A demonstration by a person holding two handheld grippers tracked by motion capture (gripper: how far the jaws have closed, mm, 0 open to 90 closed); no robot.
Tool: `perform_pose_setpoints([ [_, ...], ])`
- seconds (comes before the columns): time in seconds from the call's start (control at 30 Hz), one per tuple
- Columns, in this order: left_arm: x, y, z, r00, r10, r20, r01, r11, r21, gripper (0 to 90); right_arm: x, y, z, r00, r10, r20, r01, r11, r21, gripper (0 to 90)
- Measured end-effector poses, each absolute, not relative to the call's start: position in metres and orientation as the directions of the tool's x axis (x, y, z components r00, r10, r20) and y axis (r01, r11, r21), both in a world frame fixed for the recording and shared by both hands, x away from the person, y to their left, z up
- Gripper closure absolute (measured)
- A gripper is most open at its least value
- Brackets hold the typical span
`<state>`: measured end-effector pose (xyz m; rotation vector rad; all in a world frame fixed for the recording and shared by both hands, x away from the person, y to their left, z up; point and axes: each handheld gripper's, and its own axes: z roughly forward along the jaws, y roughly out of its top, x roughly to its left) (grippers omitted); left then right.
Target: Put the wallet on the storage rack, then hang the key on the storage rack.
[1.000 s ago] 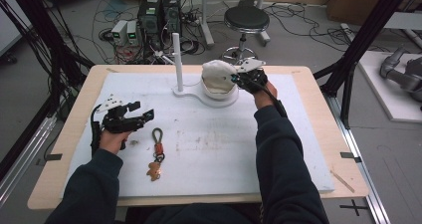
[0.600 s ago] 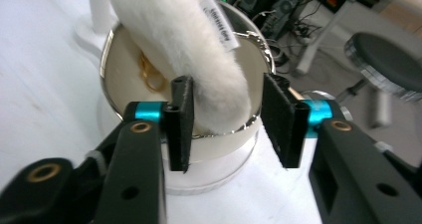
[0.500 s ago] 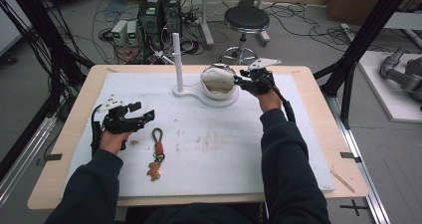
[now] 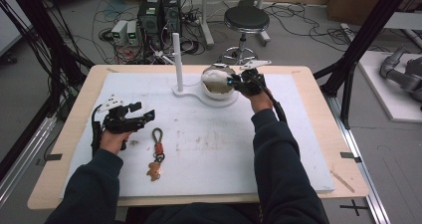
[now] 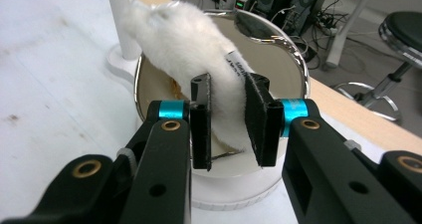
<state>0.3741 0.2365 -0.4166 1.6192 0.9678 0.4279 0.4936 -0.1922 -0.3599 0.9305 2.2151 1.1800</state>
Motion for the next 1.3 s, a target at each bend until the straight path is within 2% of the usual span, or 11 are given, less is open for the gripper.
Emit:
perform_pose_setpoints([
  [0.1,0.375,0.237,-0.417,0.595,0.774,-0.216,0.362,-0.019,0.932,25.0,0.486,-0.208,-0.351,-0.655,0.755,-0.041,0.378,0.374,0.847,55.9],
  [0.13,0.375,0.237,-0.417,0.595,0.774,-0.216,0.362,-0.019,0.932,25.0,0.486,-0.208,-0.351,-0.655,0.755,-0.041,0.378,0.374,0.847,55.9],
  [0.23,0.374,0.237,-0.416,0.590,0.776,-0.223,0.365,-0.010,0.931,25.0,0.476,-0.225,-0.343,-0.641,0.767,0.014,0.409,0.326,0.852,45.7],
  [0.3,0.374,0.237,-0.416,0.588,0.778,-0.219,0.362,-0.011,0.932,25.0,0.458,-0.244,-0.339,-0.636,0.772,0.002,0.380,0.311,0.871,36.8],
  [0.33,0.374,0.237,-0.416,0.585,0.781,-0.218,0.364,-0.013,0.931,25.0,0.458,-0.244,-0.339,-0.636,0.772,0.002,0.380,0.311,0.871,36.8],
  [0.37,0.374,0.237,-0.416,0.581,0.786,-0.210,0.361,-0.018,0.932,23.0,0.445,-0.253,-0.338,-0.624,0.781,-0.016,0.403,0.339,0.850,30.5],
  [0.5,0.373,0.237,-0.415,0.572,0.793,-0.210,0.361,-0.014,0.932,18.5,0.422,-0.268,-0.347,-0.629,0.777,-0.025,0.386,0.341,0.857,27.4],
  [0.7,0.373,0.234,-0.415,0.579,0.790,-0.200,0.367,-0.033,0.930,18.3,0.391,-0.299,-0.389,-0.584,0.812,0.001,0.456,0.327,0.828,22.9],
  [0.83,0.372,0.234,-0.415,0.581,0.789,-0.200,0.371,-0.038,0.928,18.4,0.380,-0.310,-0.404,-0.560,0.828,-0.029,0.455,0.337,0.824,22.9],
  [1.3,0.374,0.232,-0.418,0.591,0.776,-0.222,0.396,-0.040,0.917,19.8,0.374,-0.319,-0.402,-0.524,0.852,-0.009,0.449,0.285,0.847,22.7],
])
